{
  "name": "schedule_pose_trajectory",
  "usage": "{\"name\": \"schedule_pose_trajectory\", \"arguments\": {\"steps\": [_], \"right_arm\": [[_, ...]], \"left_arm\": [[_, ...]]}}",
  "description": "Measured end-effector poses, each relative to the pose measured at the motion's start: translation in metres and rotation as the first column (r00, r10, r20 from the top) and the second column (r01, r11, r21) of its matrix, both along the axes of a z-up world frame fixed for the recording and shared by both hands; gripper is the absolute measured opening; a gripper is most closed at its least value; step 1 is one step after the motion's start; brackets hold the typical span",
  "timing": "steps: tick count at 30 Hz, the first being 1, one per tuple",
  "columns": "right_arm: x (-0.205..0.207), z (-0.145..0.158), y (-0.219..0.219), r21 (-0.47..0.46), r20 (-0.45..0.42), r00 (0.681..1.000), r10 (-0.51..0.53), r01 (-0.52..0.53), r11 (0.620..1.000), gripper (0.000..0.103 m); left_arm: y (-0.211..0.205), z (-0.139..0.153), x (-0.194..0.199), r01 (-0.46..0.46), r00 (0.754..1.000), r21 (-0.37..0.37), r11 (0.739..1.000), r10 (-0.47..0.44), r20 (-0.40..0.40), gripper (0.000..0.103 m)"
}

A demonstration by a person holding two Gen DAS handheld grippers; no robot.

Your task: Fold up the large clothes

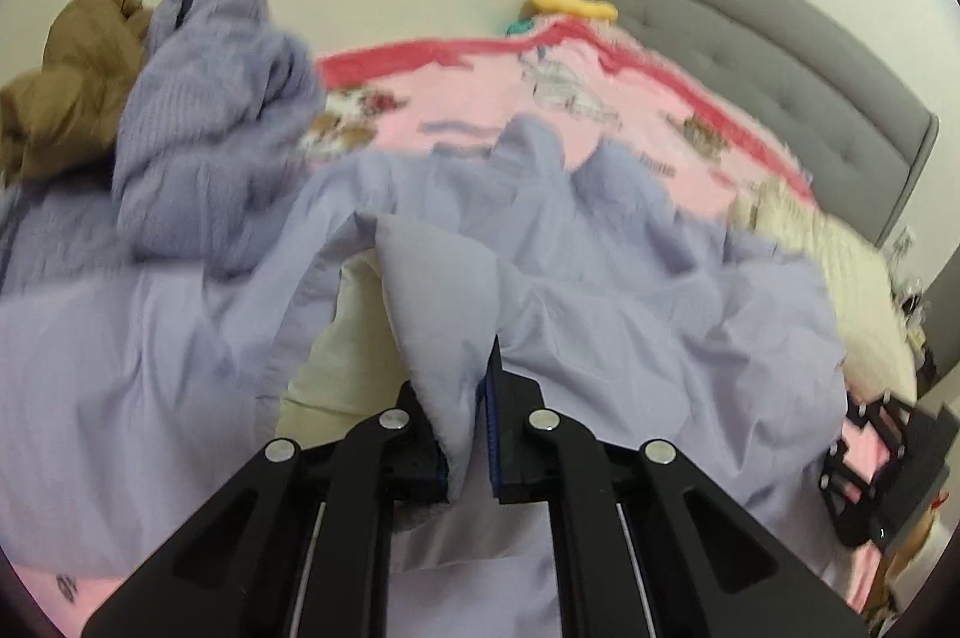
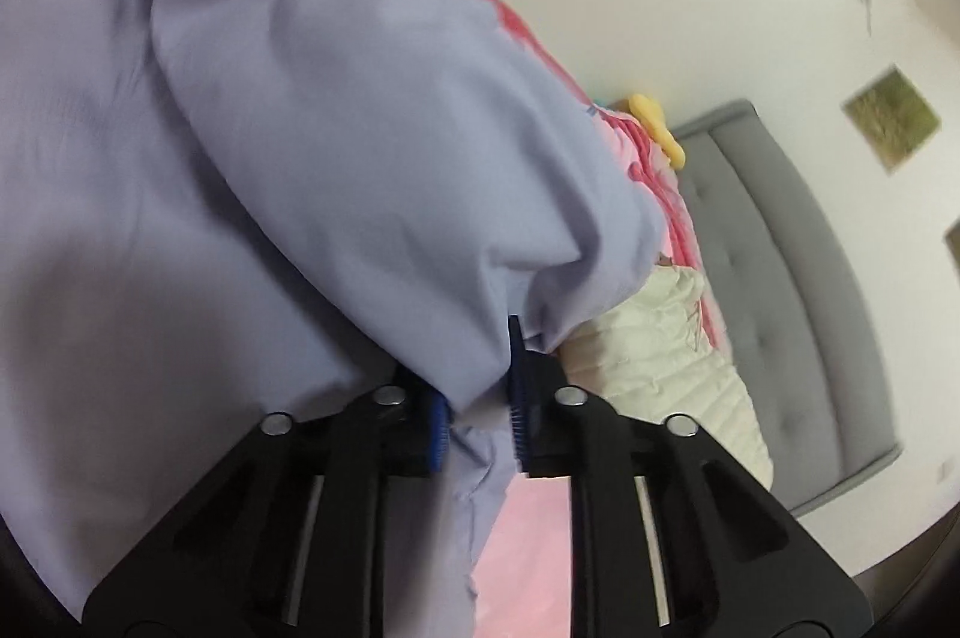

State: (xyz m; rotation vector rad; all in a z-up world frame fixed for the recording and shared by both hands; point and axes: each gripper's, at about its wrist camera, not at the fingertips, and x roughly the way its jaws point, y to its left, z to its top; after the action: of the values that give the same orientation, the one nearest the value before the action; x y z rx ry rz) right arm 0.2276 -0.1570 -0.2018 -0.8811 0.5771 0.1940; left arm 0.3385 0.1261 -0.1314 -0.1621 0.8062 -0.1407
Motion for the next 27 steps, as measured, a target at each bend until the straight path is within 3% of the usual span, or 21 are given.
{"name": "schedule_pose_trajectory", "arguments": {"steps": [5,8,12,14,16,19,20,21,22,24,25,26,27], "right_arm": [[0.017,0.055,-0.026,0.130,0.107,0.982,-0.158,0.144,0.981,0.008],[0.044,0.046,-0.041,0.093,0.043,0.961,-0.273,0.268,0.959,0.008],[0.075,-0.010,-0.036,-0.081,-0.100,0.931,-0.351,0.344,0.935,0.009],[0.076,-0.032,-0.031,-0.154,-0.098,0.928,-0.360,0.343,0.927,0.009],[0.061,-0.048,-0.025,-0.188,-0.066,0.931,-0.360,0.343,0.921,0.010],[0.046,-0.053,-0.027,-0.146,-0.014,0.939,-0.342,0.337,0.930,0.015],[0.044,-0.049,-0.028,-0.104,-0.006,0.944,-0.329,0.326,0.939,0.017],[0.036,-0.042,-0.034,-0.041,0.014,0.947,-0.320,0.321,0.946,0.029],[0.029,-0.035,-0.044,0.026,0.018,0.952,-0.306,0.306,0.952,0.047],[0.015,-0.025,-0.058,0.126,0.035,0.954,-0.299,0.293,0.948,0.066],[0.008,-0.020,-0.070,0.199,0.027,0.956,-0.293,0.283,0.938,0.073],[0.009,-0.019,-0.084,0.247,0.009,0.958,-0.285,0.274,0.929,0.074],[0.004,-0.018,-0.092,0.288,-0.012,0.961,-0.276,0.267,0.919,0.074]], "left_arm": [[-0.023,0.061,0.026,0.021,0.989,0.029,0.999,-0.025,0.149,0.008],[-0.038,0.067,0.045,0.031,0.990,0.059,0.998,-0.039,0.138,0.008],[-0.059,0.009,0.080,0.023,0.997,0.125,0.992,-0.012,-0.082,0.008],[-0.062,-0.030,0.085,-0.002,0.984,0.141,0.990,0.027,-0.174,0.008],[-0.062,-0.053,0.080,-0.010,0.979,0.138,0.990,0.037,-0.198,0.008],[-0.067,-0.074,0.068,0.019,0.985,0.184,0.983,0.013,-0.174,0.010],[-0.068,-0.075,0.062,0.028,0.989,0.209,0.978,0.003,-0.150,0.014],[-0.068,-0.073,0.056,0.034,0.993,0.223,0.974,-0.007,-0.120,0.016],[-0.069,-0.070,0.050,0.037,0.995,0.231,0.972,-0.015,-0.095,0.023],[-0.067,-0.060,0.034,0.036,0.999,0.264,0.964,-0.032,-0.017,0.044],[-0.067,-0.054,0.026,0.029,0.999,0.281,0.959,-0.039,0.029,0.065],[-0.065,-0.046,0.016,0.018,0.996,0.289,0.957,-0.042,0.080,0.085],[-0.063,-0.038,0.004,-0.015,0.988,0.304,0.953,-0.032,0.151,0.089]]}}
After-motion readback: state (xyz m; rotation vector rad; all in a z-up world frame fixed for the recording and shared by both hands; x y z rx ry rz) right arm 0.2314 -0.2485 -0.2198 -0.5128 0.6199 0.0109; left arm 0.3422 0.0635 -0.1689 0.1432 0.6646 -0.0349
